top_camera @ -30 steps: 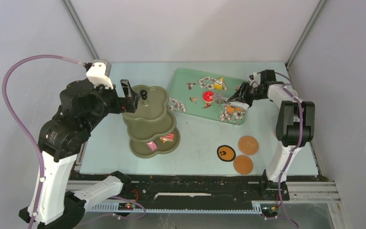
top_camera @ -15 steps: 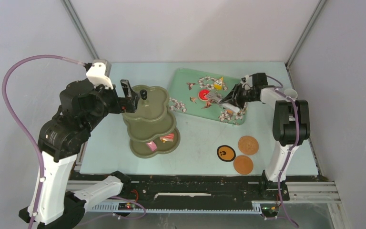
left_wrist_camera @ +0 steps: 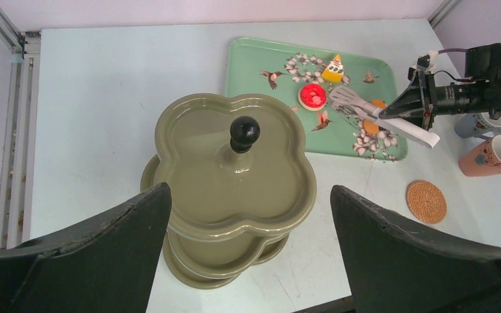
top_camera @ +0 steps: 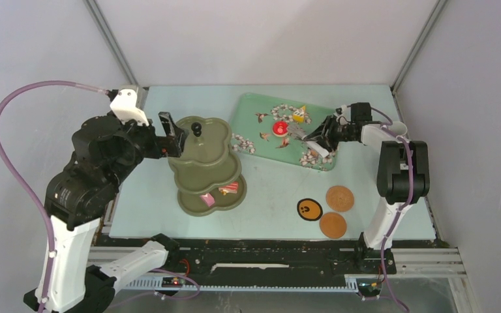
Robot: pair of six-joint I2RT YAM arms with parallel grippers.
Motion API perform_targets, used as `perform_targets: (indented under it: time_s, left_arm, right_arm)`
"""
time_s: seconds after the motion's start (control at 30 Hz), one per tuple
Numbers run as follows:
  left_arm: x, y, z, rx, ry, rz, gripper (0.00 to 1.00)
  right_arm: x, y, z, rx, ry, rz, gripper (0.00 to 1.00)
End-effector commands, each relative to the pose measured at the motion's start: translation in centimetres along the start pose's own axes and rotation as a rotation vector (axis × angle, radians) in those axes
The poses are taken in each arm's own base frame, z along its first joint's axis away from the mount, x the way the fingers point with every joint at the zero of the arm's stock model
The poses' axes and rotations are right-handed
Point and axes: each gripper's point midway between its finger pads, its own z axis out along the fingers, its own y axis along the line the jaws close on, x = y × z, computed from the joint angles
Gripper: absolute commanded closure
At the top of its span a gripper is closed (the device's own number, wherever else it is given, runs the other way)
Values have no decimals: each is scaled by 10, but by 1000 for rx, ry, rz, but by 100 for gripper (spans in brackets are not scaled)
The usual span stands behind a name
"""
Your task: Serve the afternoon tea
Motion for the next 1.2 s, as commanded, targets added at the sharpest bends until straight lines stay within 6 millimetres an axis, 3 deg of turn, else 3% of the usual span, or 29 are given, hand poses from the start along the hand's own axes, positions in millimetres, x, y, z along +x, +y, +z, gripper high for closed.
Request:
perform_targets:
  time_s: [0.0,0.37,0.73,1.17]
  left_arm:
    - [-8,-5,-3,31,-36,10,0]
    - [-7,-7,-2,45,-32,10,0]
    - [-7,-7,-2,43,-32,12,0]
    - [-9,-7,-3,44,-36,12,0]
  right_arm:
    - [-6,20,-19,-100,1,-39,56]
    - [-19,7,-5,-119,0,-5,56]
    - [-20,-9,11,-68,-4,12,52]
    - [-18,-2,32,-50,18,-6,55]
